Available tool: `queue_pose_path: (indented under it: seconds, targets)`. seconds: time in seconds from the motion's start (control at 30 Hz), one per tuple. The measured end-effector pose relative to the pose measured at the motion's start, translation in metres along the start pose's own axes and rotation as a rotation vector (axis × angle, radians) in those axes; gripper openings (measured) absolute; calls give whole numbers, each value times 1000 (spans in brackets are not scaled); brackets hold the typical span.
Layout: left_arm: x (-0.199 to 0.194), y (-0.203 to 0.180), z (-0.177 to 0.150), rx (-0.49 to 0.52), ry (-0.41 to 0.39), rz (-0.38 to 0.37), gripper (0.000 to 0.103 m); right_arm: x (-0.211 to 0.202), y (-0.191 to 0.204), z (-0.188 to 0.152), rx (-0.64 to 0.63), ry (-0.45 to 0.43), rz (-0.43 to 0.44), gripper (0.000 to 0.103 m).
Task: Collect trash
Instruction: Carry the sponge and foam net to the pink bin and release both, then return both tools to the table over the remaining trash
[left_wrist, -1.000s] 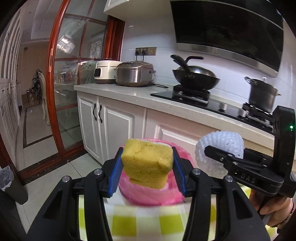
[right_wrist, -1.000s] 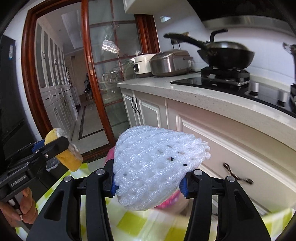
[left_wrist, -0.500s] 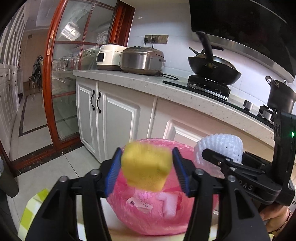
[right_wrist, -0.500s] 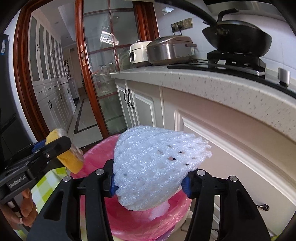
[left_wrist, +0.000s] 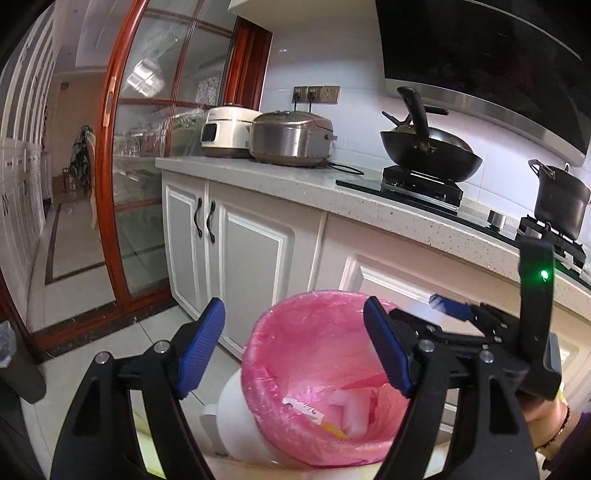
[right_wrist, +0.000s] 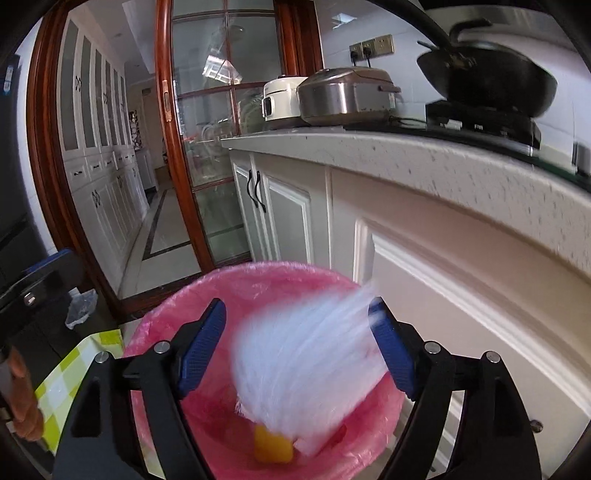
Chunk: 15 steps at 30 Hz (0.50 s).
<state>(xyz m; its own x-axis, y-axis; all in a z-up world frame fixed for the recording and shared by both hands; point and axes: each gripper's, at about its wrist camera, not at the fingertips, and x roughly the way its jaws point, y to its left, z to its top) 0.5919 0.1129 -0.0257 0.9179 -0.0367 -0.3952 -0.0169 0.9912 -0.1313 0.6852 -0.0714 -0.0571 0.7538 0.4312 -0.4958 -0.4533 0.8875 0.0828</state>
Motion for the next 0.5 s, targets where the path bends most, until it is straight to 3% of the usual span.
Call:
queue_pose_path:
  seconds: [0.17,0.33,0.5]
  targets:
    - [-23,5,2,-18,-6,16,76,-26,1,4,1,-7,-14,75]
    - [-74,4,-9,-36,-12,8,82,-100,2,-7,28,-44,6,76]
    - [-137,-8,-38,-38,4,-1,89,-188,7,-42,85,-78,5,80]
